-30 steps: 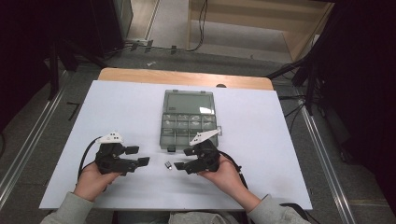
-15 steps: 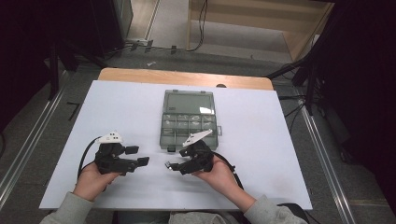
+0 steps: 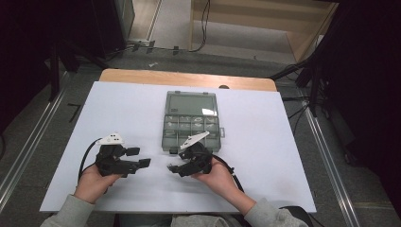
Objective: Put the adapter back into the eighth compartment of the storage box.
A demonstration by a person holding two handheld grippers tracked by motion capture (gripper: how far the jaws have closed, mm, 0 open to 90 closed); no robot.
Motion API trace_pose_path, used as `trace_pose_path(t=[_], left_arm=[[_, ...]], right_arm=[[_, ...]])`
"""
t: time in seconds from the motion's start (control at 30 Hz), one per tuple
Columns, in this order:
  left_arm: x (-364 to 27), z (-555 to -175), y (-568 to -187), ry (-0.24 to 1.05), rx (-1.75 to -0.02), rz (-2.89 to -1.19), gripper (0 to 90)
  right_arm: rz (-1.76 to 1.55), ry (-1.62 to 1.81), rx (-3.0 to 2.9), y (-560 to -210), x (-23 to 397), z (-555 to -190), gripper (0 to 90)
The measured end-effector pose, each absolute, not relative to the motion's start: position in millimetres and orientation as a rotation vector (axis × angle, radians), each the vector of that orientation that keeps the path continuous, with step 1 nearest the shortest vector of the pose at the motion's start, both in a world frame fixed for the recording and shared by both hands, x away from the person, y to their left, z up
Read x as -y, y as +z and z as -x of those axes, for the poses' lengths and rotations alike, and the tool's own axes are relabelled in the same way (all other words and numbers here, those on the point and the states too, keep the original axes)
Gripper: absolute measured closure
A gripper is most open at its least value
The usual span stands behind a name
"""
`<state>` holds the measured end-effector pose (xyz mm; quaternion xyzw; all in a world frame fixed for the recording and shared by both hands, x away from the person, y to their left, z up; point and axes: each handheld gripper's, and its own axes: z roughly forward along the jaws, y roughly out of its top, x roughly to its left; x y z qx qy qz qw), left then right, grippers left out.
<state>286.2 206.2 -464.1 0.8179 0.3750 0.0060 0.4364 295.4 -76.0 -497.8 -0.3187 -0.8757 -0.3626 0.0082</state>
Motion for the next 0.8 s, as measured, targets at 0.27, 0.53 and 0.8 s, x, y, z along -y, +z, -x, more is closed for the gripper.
trace_pose_path(t=[0.27,0.53,0.8], left_arm=[[-206,-286,-464,0.011,-0.932,-2.033,29.0],[-207,-287,-464,0.008,-0.932,-2.034,29.0],[-207,-287,-464,0.009,-0.934,-2.034,29.0]], right_arm=[[0.997,-1.098,2.748,-502,68,-296,37.4],[0.990,-1.104,2.750,-503,62,-294,44.3],[1.006,-1.104,2.757,-504,58,-292,55.6]])
